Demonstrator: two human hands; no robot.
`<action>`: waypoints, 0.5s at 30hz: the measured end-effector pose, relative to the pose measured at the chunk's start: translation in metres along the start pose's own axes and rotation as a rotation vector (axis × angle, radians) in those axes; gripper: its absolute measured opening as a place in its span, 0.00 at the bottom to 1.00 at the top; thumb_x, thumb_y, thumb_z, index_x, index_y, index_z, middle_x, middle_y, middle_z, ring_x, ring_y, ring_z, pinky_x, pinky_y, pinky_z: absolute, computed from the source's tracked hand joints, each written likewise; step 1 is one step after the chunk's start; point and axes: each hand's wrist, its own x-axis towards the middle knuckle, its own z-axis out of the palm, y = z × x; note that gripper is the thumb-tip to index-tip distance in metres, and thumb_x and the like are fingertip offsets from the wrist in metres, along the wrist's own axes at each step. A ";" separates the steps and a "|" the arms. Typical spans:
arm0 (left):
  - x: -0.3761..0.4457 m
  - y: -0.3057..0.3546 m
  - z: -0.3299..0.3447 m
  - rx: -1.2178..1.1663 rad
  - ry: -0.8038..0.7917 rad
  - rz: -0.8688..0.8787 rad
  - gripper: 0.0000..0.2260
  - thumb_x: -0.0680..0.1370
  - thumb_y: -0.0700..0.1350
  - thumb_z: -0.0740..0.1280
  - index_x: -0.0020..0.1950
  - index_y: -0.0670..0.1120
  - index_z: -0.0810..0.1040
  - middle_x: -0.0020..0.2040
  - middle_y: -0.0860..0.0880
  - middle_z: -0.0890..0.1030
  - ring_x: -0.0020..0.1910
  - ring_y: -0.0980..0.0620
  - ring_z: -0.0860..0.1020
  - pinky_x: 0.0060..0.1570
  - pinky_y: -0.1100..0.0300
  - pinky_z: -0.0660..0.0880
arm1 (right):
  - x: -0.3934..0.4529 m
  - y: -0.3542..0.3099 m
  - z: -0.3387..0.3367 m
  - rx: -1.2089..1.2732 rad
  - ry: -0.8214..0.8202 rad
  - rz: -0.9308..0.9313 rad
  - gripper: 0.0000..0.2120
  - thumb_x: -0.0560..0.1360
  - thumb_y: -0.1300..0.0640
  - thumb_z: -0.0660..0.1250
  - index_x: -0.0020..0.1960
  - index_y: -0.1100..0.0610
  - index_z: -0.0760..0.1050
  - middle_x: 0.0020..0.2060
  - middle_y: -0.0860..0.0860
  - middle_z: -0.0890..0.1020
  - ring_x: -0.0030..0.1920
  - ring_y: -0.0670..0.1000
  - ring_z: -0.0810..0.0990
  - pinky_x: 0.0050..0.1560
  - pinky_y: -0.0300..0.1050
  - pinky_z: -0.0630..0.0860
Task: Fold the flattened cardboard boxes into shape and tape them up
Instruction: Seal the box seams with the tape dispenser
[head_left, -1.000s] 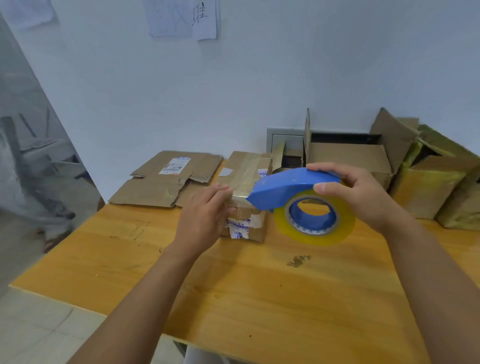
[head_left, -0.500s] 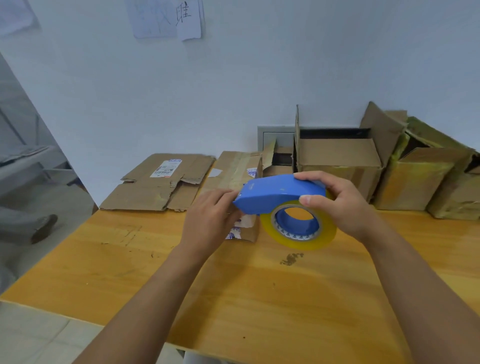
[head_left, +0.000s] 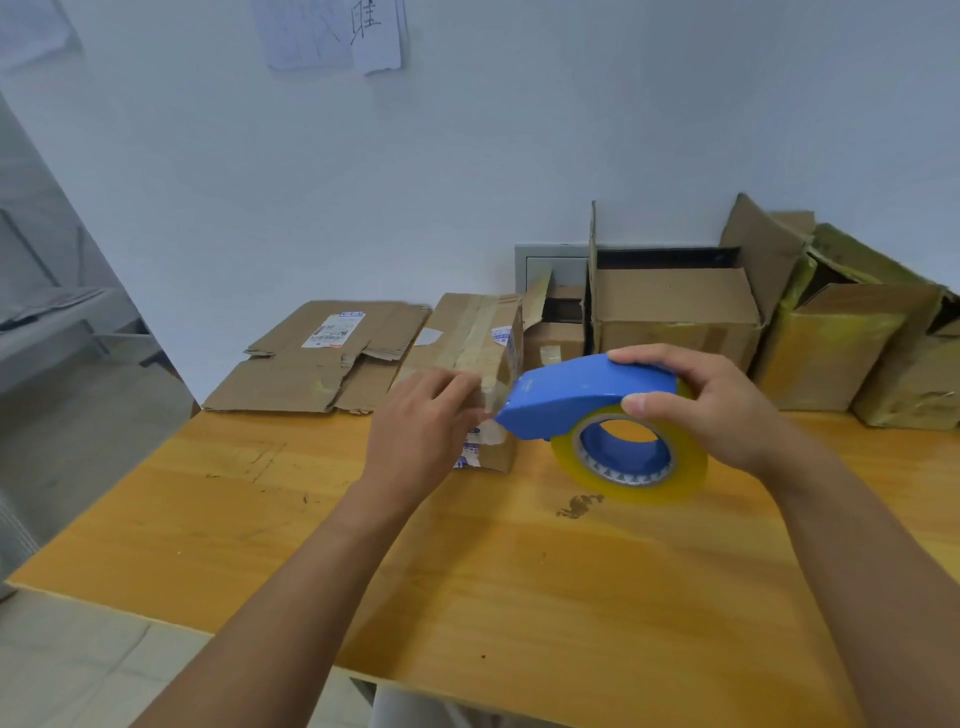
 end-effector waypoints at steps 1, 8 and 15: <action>0.000 0.000 0.000 -0.001 -0.002 0.002 0.12 0.73 0.44 0.76 0.55 0.44 0.82 0.48 0.47 0.82 0.44 0.45 0.79 0.38 0.56 0.72 | 0.006 -0.006 0.002 -0.013 -0.015 0.008 0.20 0.63 0.37 0.71 0.56 0.33 0.80 0.54 0.33 0.80 0.55 0.38 0.78 0.51 0.31 0.72; -0.003 0.001 -0.004 -0.003 -0.014 0.020 0.12 0.72 0.42 0.76 0.54 0.44 0.81 0.48 0.48 0.82 0.44 0.46 0.78 0.39 0.59 0.68 | 0.027 -0.033 -0.003 -0.101 -0.046 0.030 0.11 0.74 0.45 0.73 0.56 0.43 0.82 0.49 0.42 0.84 0.48 0.40 0.81 0.47 0.37 0.73; -0.001 0.000 -0.005 -0.016 -0.004 0.001 0.12 0.74 0.46 0.75 0.55 0.45 0.82 0.47 0.49 0.82 0.44 0.48 0.78 0.40 0.61 0.67 | 0.026 -0.033 0.005 -0.415 -0.238 0.112 0.12 0.70 0.37 0.71 0.52 0.37 0.80 0.50 0.38 0.81 0.47 0.41 0.80 0.47 0.40 0.75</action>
